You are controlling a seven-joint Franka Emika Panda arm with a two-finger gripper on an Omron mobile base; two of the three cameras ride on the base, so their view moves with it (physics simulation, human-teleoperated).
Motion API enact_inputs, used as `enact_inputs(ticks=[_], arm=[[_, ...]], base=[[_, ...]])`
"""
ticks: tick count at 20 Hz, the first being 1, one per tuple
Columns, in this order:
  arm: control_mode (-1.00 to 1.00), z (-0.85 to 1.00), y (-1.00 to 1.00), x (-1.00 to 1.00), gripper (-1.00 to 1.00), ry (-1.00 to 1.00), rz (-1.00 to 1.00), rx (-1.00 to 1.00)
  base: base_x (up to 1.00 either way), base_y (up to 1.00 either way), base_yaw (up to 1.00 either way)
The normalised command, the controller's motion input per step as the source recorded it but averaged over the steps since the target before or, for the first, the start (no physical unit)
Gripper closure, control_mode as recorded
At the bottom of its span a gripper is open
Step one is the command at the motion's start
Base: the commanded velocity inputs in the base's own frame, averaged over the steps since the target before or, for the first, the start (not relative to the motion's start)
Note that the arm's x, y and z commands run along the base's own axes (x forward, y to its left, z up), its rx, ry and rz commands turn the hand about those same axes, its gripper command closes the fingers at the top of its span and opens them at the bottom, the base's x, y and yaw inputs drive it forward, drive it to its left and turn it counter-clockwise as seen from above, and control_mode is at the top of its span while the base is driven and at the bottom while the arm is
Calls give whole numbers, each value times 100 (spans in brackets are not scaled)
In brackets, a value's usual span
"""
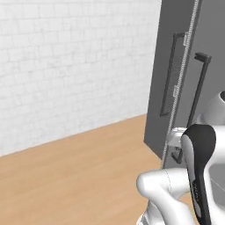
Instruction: Place one garlic and one steak in each tupperware on the nearby counter, to pack two identical lunches.
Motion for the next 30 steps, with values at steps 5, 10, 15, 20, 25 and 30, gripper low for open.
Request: enact_inputs(ticks=[5, 10, 15, 20, 25, 30], arm=[[100, 0, 0, 0, -100, 0, 0, 0], [100, 0, 0, 0, -100, 0, 0, 0], [100, 0, 0, 0, -100, 0, 0, 0], [100, 0, 0, 0, -100, 0, 0, 0], [100, 0, 0, 0, -100, 0, 0, 0], [100, 0, 0, 0, -100, 0, 0, 0]], base=[[90, 82, -63], [20, 58, -83], [6, 82, -72], [15, 100, -60], [77, 100, -59], [94, 100, -55]])
